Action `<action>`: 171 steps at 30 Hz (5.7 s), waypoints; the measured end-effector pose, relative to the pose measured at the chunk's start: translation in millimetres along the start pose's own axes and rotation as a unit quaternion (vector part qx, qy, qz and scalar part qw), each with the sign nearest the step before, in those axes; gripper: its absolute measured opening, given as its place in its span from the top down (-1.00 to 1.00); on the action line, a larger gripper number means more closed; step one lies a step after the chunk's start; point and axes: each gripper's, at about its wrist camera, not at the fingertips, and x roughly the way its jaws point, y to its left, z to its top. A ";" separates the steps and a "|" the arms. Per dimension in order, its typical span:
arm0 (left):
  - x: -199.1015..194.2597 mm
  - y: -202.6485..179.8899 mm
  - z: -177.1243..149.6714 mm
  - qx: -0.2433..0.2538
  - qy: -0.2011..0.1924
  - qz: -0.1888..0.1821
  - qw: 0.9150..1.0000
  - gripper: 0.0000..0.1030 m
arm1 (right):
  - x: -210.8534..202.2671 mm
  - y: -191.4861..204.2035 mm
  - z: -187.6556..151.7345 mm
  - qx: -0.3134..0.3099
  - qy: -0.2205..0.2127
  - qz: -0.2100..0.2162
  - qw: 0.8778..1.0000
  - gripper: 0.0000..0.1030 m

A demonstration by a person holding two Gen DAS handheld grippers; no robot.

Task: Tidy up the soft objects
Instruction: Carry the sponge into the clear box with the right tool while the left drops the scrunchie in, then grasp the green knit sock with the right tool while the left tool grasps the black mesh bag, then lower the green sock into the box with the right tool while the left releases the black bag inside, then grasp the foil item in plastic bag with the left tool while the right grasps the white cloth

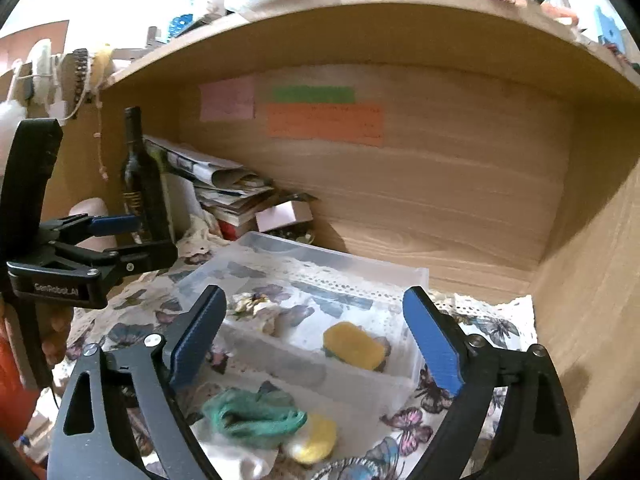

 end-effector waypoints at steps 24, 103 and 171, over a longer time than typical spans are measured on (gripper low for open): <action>-2.8 -17.0 -94.1 -0.007 0.082 -0.026 0.996 -0.99 | 8.5 23.9 -69.3 0.034 0.071 0.036 0.996 -0.76; 112.0 -26.6 18.9 0.018 0.069 -0.007 0.997 0.74 | 102.7 -23.5 -3.1 0.013 0.085 0.026 0.996 0.43; 18.1 -10.8 -104.4 -0.016 0.104 -0.016 0.994 -0.98 | 6.2 23.0 -94.2 0.070 0.111 0.052 0.990 -0.63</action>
